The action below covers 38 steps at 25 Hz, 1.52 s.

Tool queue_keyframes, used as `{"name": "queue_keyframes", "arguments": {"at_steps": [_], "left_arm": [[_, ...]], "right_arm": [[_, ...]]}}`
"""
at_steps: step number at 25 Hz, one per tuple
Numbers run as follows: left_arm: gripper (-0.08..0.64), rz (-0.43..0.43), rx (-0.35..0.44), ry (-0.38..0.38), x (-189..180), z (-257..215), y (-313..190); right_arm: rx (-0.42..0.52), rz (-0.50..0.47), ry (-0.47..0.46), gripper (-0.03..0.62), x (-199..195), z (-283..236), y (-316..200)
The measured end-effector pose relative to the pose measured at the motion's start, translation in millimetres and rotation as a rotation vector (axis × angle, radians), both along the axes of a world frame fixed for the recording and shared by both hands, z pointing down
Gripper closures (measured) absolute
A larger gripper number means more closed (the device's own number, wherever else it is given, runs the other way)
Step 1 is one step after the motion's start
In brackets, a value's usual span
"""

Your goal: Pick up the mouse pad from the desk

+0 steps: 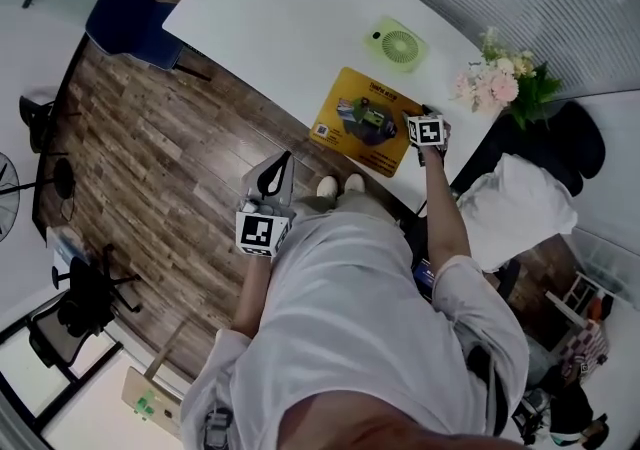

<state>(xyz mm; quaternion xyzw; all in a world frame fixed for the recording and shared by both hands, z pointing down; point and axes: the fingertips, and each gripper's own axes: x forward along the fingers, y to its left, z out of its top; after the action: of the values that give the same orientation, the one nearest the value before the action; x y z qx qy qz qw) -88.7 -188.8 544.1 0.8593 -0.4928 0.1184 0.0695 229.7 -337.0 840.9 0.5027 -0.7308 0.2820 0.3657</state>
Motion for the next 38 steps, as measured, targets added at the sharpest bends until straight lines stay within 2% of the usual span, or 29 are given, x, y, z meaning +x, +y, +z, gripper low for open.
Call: {"name": "queue_keyframes", "arguments": {"at_steps": [5,8,11,13,14,17,18,20,21,22,24,29,31,35,38], "left_arm": [[0.572,-0.011,-0.020,0.008,1,7,-3],[0.572,-0.001,-0.026,0.011,4,7,-6],[0.572,0.002,-0.019,0.017,6,4,-9],[0.572,0.006,-0.013,0.020,8,3,-11],[0.572,0.008,-0.011,0.021,9,3,-11],[0.572,0.009,-0.002,0.017,8,0,-12],[0.572,0.006,0.000,0.015,7,0,-12],[0.572,0.000,-0.001,0.013,5,-1,-10],[0.572,-0.002,-0.001,0.012,3,-1,-9],[0.572,-0.002,-0.002,0.010,2,-1,-8],[0.572,-0.002,-0.004,0.005,1,-1,-5],[0.572,-0.008,-0.012,0.001,-1,1,-1],[0.572,-0.006,-0.015,0.001,-1,1,1],[0.572,0.004,-0.013,0.000,3,1,1],[0.572,0.009,-0.010,0.001,5,0,1]], "right_arm": [[0.025,-0.011,-0.030,0.318,2,4,2],[0.039,0.001,-0.034,0.345,2,2,6],[0.023,0.002,-0.045,0.445,-4,0,8],[0.005,-0.001,-0.067,0.565,-8,-1,11],[-0.001,-0.012,-0.066,0.592,-9,0,13],[0.002,-0.096,0.015,0.575,-10,5,12],[0.004,-0.099,0.036,0.525,-6,5,10],[0.004,-0.050,0.032,0.404,8,4,4],[0.001,-0.021,0.019,0.367,15,4,2],[-0.001,0.001,0.008,0.342,21,4,0],[-0.002,0.017,-0.012,0.333,26,2,-3],[0.008,0.015,-0.037,0.372,21,-1,-1],[0.005,0.014,-0.036,0.416,15,-2,2],[-0.027,0.001,-0.087,0.566,0,-1,7],[-0.044,-0.050,-0.110,0.569,-5,-5,10]]}}
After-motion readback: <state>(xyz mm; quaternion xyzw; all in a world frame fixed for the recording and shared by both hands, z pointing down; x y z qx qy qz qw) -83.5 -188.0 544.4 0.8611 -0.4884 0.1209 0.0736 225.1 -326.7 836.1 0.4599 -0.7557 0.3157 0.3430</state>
